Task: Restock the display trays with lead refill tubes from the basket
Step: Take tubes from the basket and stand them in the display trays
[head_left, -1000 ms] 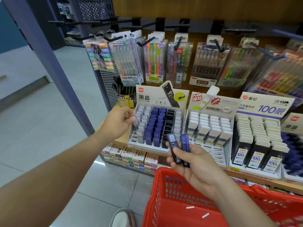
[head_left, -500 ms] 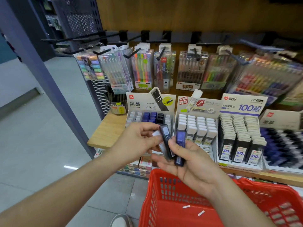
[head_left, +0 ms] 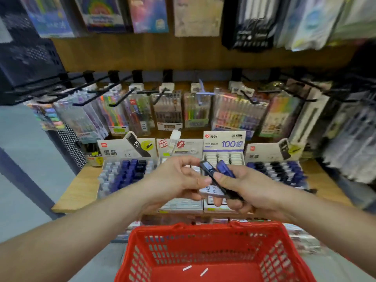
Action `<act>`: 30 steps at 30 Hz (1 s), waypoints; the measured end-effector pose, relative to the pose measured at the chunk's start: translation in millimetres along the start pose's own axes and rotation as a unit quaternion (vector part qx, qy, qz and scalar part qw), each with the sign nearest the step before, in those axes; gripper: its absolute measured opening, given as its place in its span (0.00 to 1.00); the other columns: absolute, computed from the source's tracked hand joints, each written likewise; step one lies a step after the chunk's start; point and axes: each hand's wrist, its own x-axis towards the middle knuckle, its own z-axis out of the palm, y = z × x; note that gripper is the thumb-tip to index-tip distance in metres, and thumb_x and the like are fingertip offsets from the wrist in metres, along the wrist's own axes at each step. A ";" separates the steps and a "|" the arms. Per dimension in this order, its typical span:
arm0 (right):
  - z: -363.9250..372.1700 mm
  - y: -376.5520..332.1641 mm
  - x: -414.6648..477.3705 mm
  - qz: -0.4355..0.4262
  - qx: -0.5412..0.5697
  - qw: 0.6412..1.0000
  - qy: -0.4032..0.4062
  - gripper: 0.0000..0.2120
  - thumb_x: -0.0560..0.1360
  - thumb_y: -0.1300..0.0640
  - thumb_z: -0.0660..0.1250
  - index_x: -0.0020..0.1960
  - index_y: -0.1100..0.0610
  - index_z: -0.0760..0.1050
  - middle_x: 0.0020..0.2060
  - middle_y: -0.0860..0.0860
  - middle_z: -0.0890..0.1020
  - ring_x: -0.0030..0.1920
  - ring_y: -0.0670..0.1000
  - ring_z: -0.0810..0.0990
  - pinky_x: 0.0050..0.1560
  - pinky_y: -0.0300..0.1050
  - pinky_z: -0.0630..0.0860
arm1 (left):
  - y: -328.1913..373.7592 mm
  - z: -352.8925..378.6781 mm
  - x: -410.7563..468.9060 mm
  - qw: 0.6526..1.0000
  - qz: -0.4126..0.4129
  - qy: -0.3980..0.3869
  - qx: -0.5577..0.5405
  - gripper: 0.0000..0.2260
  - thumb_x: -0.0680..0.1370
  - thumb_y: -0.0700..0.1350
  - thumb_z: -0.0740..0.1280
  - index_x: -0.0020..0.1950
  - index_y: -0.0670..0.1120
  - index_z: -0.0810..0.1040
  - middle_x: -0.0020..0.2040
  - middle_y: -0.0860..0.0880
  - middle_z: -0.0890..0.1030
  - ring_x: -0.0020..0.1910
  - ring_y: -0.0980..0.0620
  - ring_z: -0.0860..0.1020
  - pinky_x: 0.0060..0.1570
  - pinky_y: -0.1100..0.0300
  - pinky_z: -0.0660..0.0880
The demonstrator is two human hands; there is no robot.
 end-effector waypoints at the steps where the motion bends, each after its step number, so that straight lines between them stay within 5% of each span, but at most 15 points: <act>1: -18.5 -0.9 -10.3 0.011 -0.016 1.000 0.001 0.11 0.82 0.48 0.59 0.59 0.50 0.75 0.31 0.53 0.79 0.24 0.46 0.62 0.21 0.35 0.56 | 3.0 19.0 9.5 1.000 0.003 -0.007 -0.007 0.17 0.69 0.37 0.73 0.56 0.44 0.76 0.34 0.46 0.81 0.33 0.52 0.80 0.31 0.62 0.79; 8: -121.5 23.0 -53.7 0.050 -0.041 0.997 0.051 0.18 0.80 0.43 0.60 0.49 0.58 0.67 0.22 0.51 0.68 0.18 0.46 0.59 0.19 0.36 0.56 | 4.7 117.1 75.1 0.997 0.047 -0.017 0.058 0.05 0.71 0.39 0.72 0.45 0.43 0.79 0.36 0.44 0.80 0.32 0.51 0.77 0.34 0.63 0.78; 15: -176.3 89.1 -51.1 0.019 0.194 0.979 0.051 0.15 0.77 0.45 0.63 0.45 0.59 0.73 0.29 0.51 0.71 0.23 0.44 0.59 0.20 0.34 0.53 | -7.3 173.3 127.1 0.977 0.089 0.009 0.194 0.08 0.67 0.49 0.74 0.42 0.46 0.82 0.28 0.46 0.77 0.27 0.53 0.74 0.30 0.62 0.73; 18: -182.3 112.5 -42.1 -0.024 0.236 0.957 0.166 0.12 0.81 0.51 0.61 0.44 0.57 0.73 0.26 0.49 0.72 0.22 0.45 0.63 0.20 0.35 0.57 | -12.3 196.4 140.5 0.982 0.078 0.019 0.172 0.11 0.72 0.49 0.71 0.52 0.48 0.77 0.32 0.42 0.79 0.28 0.49 0.77 0.28 0.60 0.75; 21: -190.9 125.3 -30.4 -0.068 0.133 0.939 0.309 0.12 0.83 0.51 0.58 0.44 0.54 0.73 0.22 0.45 0.70 0.22 0.44 0.65 0.22 0.37 0.62 | -16.9 212.0 146.5 0.982 0.019 -0.044 0.180 0.21 0.64 0.57 0.73 0.49 0.45 0.76 0.31 0.45 0.80 0.29 0.46 0.79 0.30 0.57 0.76; 23: -197.1 133.8 -21.5 -0.095 0.102 0.923 0.359 0.13 0.83 0.51 0.58 0.40 0.51 0.70 0.20 0.44 0.68 0.21 0.44 0.65 0.23 0.38 0.62 | -20.8 219.5 150.2 0.981 -0.001 -0.066 0.181 0.15 0.67 0.49 0.75 0.46 0.43 0.78 0.31 0.45 0.80 0.30 0.48 0.80 0.32 0.58 0.77; 26: -204.6 145.6 -12.2 -0.095 0.111 0.903 0.403 0.13 0.82 0.50 0.59 0.40 0.54 0.69 0.21 0.46 0.70 0.20 0.45 0.68 0.24 0.40 0.64 | -25.0 222.4 162.6 0.979 0.010 -0.027 0.201 0.04 0.70 0.39 0.75 0.41 0.44 0.81 0.33 0.43 0.83 0.31 0.48 0.81 0.36 0.55 0.80; 30: -226.4 164.1 -12.2 -0.109 0.149 0.874 0.450 0.14 0.82 0.52 0.59 0.38 0.53 0.68 0.24 0.48 0.72 0.23 0.47 0.68 0.30 0.45 0.65 | -26.7 202.7 198.5 0.942 0.116 0.073 0.307 0.09 0.72 0.39 0.73 0.40 0.54 0.85 0.36 0.52 0.84 0.38 0.51 0.83 0.49 0.49 0.80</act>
